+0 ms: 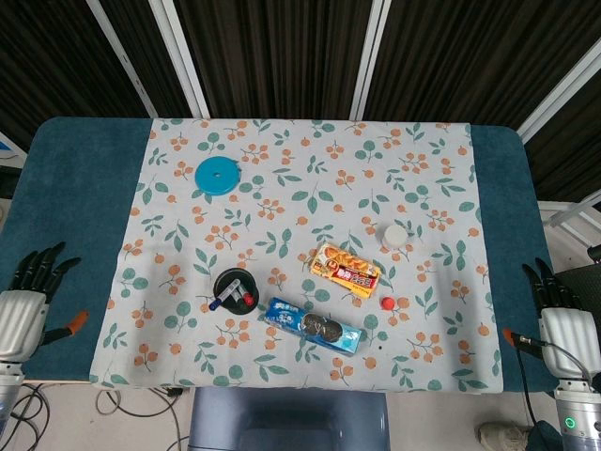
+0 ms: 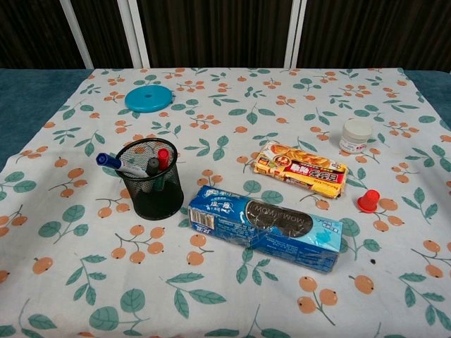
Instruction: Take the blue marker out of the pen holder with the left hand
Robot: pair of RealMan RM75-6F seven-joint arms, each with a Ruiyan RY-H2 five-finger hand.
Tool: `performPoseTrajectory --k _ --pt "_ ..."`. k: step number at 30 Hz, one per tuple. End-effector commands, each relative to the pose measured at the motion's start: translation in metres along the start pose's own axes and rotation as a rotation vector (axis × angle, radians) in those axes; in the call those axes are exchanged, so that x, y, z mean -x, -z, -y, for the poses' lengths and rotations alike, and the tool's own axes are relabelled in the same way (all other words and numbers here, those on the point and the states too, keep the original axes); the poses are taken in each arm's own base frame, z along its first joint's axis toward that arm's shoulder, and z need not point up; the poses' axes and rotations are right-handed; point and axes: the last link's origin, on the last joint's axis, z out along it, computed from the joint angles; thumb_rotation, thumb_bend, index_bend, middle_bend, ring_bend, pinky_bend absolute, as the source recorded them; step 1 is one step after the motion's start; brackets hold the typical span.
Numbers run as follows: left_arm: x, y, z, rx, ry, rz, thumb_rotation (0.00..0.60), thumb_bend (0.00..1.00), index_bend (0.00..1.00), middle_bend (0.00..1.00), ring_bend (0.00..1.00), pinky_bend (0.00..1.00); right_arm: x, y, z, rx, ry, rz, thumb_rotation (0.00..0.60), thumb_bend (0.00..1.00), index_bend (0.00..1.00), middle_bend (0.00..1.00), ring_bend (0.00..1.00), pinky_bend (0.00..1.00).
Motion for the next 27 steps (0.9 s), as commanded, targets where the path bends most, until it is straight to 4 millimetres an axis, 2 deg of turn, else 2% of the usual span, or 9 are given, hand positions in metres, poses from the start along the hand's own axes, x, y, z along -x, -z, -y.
performPoseTrajectory --k 1,7,13,19,27 --pt "0.008 -0.016 -0.022 0.096 -0.016 0.029 0.600 0.20 0.19 0.00 0.00 0.00 0.000 0.000 0.000 0.000 0.000 -0.001 0.600 0.12 0.09 0.03 0.15 0.24" --pt "0.032 -0.040 -0.056 0.195 -0.011 0.117 0.600 0.20 0.22 0.00 0.00 0.00 0.000 0.001 -0.001 0.005 0.003 -0.003 0.600 0.12 0.09 0.03 0.15 0.24" --pt "0.057 -0.063 -0.086 0.263 0.023 0.160 0.600 0.21 0.32 0.02 0.00 0.00 -0.001 0.001 -0.002 0.013 0.003 -0.004 0.600 0.12 0.09 0.03 0.15 0.24" --pt "0.076 -0.078 -0.100 0.275 0.052 0.177 0.600 0.27 0.35 0.03 0.00 0.00 -0.001 0.001 -0.003 0.016 0.003 -0.004 0.600 0.12 0.09 0.03 0.15 0.24" --pt "0.088 -0.082 -0.110 0.298 0.090 0.195 0.600 0.31 0.40 0.04 0.00 0.00 -0.001 0.001 -0.003 0.016 -0.001 -0.003 0.600 0.12 0.09 0.03 0.15 0.24"
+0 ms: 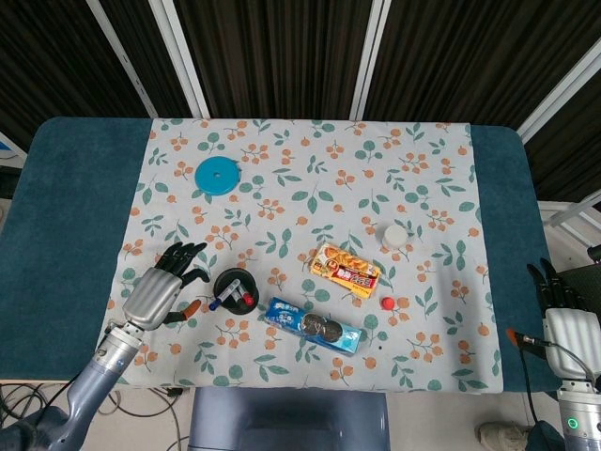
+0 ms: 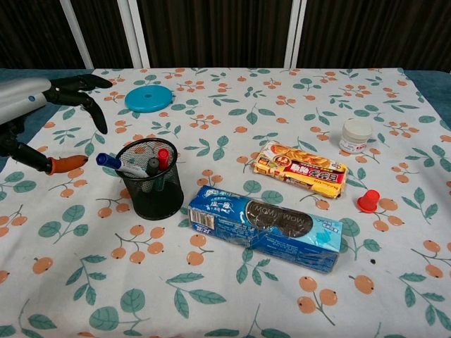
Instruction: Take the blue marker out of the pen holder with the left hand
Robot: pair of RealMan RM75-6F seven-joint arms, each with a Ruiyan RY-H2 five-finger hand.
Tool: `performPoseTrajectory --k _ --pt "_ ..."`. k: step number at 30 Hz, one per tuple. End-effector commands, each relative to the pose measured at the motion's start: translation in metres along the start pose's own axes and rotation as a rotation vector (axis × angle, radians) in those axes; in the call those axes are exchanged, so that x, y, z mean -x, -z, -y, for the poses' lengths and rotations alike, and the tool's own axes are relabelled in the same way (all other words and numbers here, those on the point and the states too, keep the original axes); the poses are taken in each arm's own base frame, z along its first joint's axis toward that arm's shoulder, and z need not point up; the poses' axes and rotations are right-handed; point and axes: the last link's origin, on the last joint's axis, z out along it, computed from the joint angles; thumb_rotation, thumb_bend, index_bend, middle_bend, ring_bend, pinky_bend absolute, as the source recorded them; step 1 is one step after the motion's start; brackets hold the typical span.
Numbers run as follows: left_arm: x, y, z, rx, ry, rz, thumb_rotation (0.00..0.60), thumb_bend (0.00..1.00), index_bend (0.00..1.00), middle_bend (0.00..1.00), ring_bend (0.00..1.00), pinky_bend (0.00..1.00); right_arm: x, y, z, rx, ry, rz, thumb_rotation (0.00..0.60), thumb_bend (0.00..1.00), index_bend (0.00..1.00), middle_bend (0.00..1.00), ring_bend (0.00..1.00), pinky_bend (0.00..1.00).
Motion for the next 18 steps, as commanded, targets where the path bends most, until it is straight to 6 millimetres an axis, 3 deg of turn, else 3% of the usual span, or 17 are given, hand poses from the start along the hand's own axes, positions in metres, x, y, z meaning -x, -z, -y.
performPoseTrajectory --k 1,18 --pt "0.003 -0.002 -0.002 0.008 0.006 0.007 0.600 0.31 0.41 0.04 0.00 0.00 0.000 0.000 0.000 -0.001 0.000 -0.001 0.600 0.12 0.09 0.03 0.15 0.24" --pt "0.015 -0.010 -0.013 0.036 0.023 0.031 0.600 0.31 0.44 0.05 0.00 0.00 0.000 0.000 0.000 0.000 -0.004 -0.001 0.600 0.12 0.09 0.03 0.15 0.24"
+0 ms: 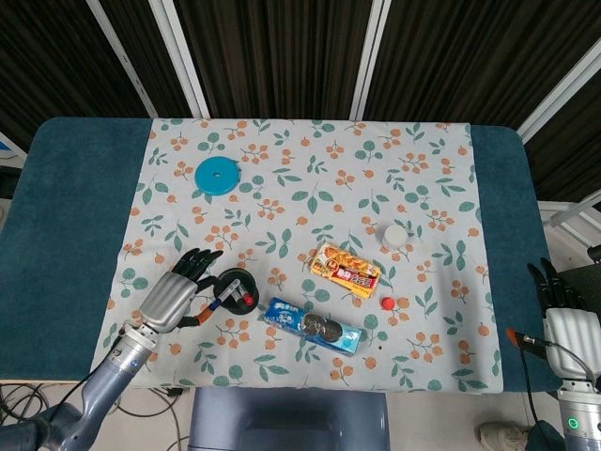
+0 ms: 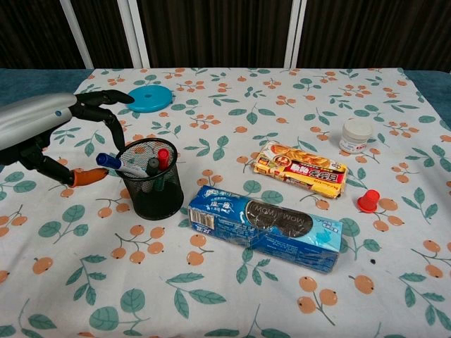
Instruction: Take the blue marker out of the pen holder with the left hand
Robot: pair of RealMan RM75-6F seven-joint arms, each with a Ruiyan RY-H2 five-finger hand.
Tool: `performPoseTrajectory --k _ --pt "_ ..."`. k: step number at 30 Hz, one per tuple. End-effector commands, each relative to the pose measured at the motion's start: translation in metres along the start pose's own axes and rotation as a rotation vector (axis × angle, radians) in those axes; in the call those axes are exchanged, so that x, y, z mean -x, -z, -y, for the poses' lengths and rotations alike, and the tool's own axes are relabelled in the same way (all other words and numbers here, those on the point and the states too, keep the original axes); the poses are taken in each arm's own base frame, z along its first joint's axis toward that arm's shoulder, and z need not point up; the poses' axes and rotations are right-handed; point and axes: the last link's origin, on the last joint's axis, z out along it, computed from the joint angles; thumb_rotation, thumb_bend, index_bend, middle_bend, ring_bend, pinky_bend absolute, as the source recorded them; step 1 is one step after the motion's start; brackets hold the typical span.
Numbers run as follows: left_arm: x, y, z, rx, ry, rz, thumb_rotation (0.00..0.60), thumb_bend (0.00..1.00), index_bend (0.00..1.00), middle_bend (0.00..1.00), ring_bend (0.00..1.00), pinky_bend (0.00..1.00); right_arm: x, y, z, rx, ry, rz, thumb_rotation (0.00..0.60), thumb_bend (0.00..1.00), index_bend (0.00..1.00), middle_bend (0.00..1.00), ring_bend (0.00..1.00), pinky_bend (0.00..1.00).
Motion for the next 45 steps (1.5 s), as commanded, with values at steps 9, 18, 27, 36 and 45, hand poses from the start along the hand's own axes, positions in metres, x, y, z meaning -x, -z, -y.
performPoseTrajectory --k 9,18,27,36,45 --pt "0.002 -0.002 -0.004 -0.001 -0.010 0.009 0.600 0.31 0.46 0.05 0.00 0.00 0.000 0.000 0.000 0.000 -0.001 -0.001 0.600 0.12 0.09 0.03 0.15 0.24" --pt "0.004 -0.004 -0.003 -0.011 -0.012 0.011 0.600 0.32 0.50 0.05 0.00 0.00 0.000 0.000 0.000 0.000 0.000 -0.001 0.600 0.12 0.09 0.03 0.15 0.24" --pt "0.002 -0.007 -0.005 -0.010 -0.016 0.007 0.600 0.34 0.52 0.06 0.00 0.00 0.000 0.000 0.000 0.000 -0.001 0.000 0.600 0.12 0.09 0.03 0.15 0.24" --pt "0.001 -0.011 -0.007 -0.008 -0.017 0.001 0.600 0.38 0.53 0.07 0.00 0.00 0.000 0.000 0.000 -0.002 -0.002 0.000 0.600 0.12 0.09 0.03 0.15 0.24" --pt "-0.017 -0.008 -0.014 0.021 0.010 -0.060 0.600 0.39 0.54 0.08 0.00 0.00 0.000 0.000 0.000 -0.003 -0.002 0.002 0.600 0.12 0.09 0.03 0.15 0.24"
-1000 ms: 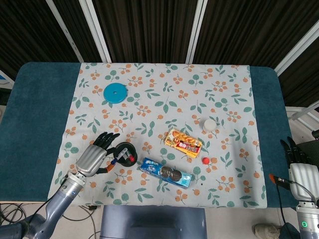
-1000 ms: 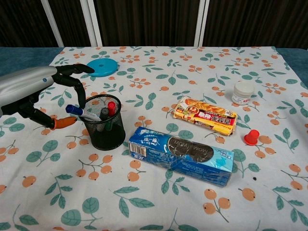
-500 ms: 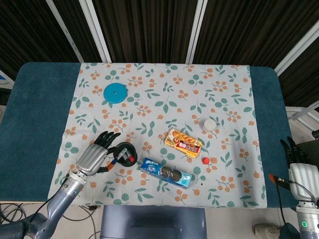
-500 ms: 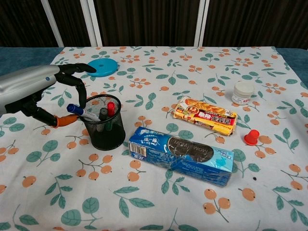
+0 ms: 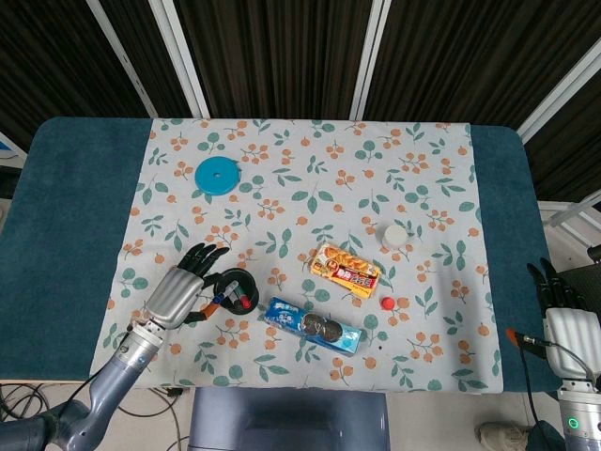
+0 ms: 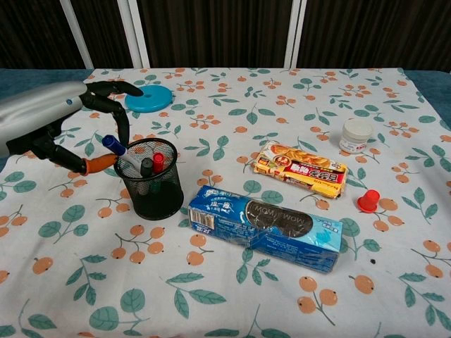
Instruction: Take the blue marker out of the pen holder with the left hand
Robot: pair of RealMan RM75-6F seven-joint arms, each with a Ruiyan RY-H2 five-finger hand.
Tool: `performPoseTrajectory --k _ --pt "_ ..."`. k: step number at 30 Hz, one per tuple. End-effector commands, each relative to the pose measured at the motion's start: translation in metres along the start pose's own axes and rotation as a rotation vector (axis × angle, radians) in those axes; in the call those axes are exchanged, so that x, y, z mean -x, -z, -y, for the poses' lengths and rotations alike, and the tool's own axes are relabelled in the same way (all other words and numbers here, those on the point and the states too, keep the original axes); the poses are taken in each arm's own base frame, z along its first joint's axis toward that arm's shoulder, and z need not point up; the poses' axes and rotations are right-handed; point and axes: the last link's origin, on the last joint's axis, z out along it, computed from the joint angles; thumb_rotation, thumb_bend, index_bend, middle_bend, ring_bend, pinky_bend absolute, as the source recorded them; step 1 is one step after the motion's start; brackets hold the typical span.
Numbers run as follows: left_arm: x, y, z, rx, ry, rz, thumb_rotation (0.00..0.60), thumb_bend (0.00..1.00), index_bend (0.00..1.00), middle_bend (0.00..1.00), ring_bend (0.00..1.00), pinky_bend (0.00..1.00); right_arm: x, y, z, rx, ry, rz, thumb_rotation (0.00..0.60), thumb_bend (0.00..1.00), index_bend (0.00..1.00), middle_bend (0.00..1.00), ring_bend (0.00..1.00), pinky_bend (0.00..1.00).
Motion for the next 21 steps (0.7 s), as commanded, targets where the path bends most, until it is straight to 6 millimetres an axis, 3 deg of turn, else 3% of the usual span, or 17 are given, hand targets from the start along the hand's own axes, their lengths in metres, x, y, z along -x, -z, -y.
performPoseTrajectory --k 1,12,21 --pt "-0.011 0.003 -0.004 0.019 0.008 -0.031 0.600 0.38 0.54 0.08 0.00 0.00 0.000 0.000 0.000 0.000 0.000 0.000 0.600 0.12 0.09 0.03 0.15 0.24" --pt "-0.064 0.012 -0.003 0.037 0.032 -0.173 0.600 0.39 0.55 0.11 0.00 0.00 0.000 0.000 0.001 -0.002 0.005 0.001 0.600 0.12 0.09 0.03 0.15 0.24" --pt "-0.098 0.026 0.030 -0.007 0.022 -0.203 0.600 0.38 0.55 0.11 0.00 0.00 0.001 0.000 0.001 0.001 0.005 0.002 0.600 0.12 0.09 0.03 0.15 0.24"
